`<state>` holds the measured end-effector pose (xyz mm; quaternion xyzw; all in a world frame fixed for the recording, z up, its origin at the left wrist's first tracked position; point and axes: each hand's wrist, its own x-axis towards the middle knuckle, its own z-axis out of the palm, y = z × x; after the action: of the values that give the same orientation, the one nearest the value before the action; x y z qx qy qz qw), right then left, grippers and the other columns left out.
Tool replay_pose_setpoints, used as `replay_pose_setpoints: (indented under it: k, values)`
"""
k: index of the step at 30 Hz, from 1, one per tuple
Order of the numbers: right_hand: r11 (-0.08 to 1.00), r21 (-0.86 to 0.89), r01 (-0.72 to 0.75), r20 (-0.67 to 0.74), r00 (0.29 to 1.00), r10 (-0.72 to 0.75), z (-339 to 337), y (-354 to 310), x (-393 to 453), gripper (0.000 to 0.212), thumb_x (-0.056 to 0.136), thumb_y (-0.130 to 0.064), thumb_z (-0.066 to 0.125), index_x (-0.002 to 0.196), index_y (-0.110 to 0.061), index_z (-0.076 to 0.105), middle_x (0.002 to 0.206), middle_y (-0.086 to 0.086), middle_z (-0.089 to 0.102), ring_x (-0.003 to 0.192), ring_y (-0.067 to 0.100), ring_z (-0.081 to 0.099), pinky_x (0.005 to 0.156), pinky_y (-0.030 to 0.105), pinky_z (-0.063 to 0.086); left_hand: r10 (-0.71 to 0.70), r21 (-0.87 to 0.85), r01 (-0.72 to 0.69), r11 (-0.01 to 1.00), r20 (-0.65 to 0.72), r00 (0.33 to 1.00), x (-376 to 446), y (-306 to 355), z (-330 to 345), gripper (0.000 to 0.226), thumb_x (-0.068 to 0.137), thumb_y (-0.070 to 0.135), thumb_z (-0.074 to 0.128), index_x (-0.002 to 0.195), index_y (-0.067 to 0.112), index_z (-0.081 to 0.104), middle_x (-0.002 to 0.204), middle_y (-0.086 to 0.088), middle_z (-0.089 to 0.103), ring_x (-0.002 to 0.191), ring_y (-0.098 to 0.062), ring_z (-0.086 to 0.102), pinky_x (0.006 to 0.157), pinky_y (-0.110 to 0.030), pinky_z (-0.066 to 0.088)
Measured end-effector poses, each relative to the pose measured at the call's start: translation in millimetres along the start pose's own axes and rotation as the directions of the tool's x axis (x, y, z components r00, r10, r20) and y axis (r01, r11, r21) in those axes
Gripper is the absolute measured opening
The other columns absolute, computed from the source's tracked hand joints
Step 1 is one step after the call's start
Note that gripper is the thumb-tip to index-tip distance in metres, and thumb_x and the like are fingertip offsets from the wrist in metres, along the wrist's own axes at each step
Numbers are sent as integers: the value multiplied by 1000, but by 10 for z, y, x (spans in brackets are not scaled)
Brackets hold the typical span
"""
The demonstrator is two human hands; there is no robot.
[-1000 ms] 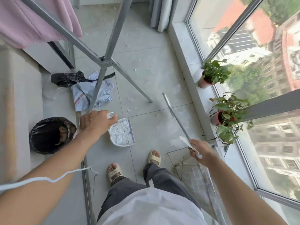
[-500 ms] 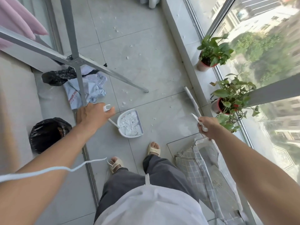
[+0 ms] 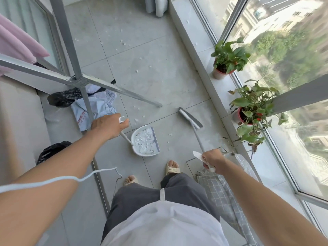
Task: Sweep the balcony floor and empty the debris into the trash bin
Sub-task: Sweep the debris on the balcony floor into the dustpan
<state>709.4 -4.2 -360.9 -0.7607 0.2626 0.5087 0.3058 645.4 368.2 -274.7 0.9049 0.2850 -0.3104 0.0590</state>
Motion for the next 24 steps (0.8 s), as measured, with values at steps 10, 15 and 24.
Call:
replay_pose_setpoints:
  k: [10,15,24]
  values:
    - [995,73,-71,72,995,66,442,298,-590,9,88,-6,56,79,-5,59,60,8,53,39,14,45,36,20,36,155,-77,-151,985,41,987,244,-133,119,62,90,69,35,121,21,58,119,-11,64,109,-34,57,82,-37,44]
    - [946,302,-115,137,988,77,622,474,-740,15,90,-7,55,92,3,65,60,9,54,39,13,42,36,17,30,203,-146,-195,970,41,978,346,-351,144,62,90,67,37,130,24,56,126,-10,62,113,-34,56,91,-38,46]
    - [853,511,-112,-50,986,159,1566,519,-1043,14,89,1,47,82,3,60,53,10,51,35,14,42,34,15,31,265,-189,-253,949,40,963,372,-881,165,66,91,66,36,136,21,54,127,-12,62,114,-35,57,88,-39,45]
